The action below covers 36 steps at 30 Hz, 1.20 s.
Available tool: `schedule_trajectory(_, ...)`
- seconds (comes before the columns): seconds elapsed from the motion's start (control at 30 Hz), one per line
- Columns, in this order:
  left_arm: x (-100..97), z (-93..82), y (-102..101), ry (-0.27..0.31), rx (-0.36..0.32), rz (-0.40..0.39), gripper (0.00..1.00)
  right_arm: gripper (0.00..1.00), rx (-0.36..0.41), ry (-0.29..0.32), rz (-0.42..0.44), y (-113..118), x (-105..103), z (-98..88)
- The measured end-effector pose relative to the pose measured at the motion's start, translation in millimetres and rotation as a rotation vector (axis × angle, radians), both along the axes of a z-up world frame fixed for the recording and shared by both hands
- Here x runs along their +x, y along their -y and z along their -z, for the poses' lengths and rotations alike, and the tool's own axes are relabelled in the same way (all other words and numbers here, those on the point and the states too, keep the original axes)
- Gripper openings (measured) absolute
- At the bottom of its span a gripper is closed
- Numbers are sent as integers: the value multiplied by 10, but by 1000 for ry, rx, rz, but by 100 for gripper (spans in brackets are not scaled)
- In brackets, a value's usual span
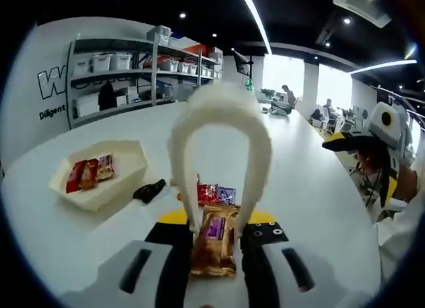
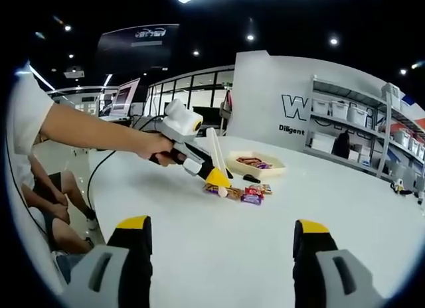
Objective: Place the target food into the container with the food tongs after gripping and lifting it, then release it inside without dropping or visibly crushing the food.
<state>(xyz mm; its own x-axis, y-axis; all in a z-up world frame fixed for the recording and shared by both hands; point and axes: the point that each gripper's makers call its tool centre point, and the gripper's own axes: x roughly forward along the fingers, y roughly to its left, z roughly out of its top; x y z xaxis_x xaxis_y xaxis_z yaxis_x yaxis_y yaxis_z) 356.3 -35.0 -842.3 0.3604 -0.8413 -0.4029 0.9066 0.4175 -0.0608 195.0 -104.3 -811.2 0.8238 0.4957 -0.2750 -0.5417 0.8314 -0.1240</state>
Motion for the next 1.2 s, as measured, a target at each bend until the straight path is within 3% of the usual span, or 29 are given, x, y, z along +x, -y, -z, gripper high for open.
schedule_trajectory(0.27, -30, 72, -98, -24, -1, -48, 23, 89, 18, -8, -10, 0, 1, 39)
schedule_trajectory(0.4, -28, 102, -153, -15, 12, -83, 22, 99, 51, 2, 16, 26, 31, 41)
schedule_trajectory(0.73, 23, 65, -190, -5, 32, -114, 22, 99, 75, -7, 14, 90, 49, 69)
schedule_trajectory(1.03, 154, -205, -260, 27, 35, -146, 22, 98, 93, -12, 10, 96, 113, 88)
schedule_trajectory(1.2, 360, -371, -335, 33, 33, -188, 23, 97, 103, -18, 1, 80, 130, 95)
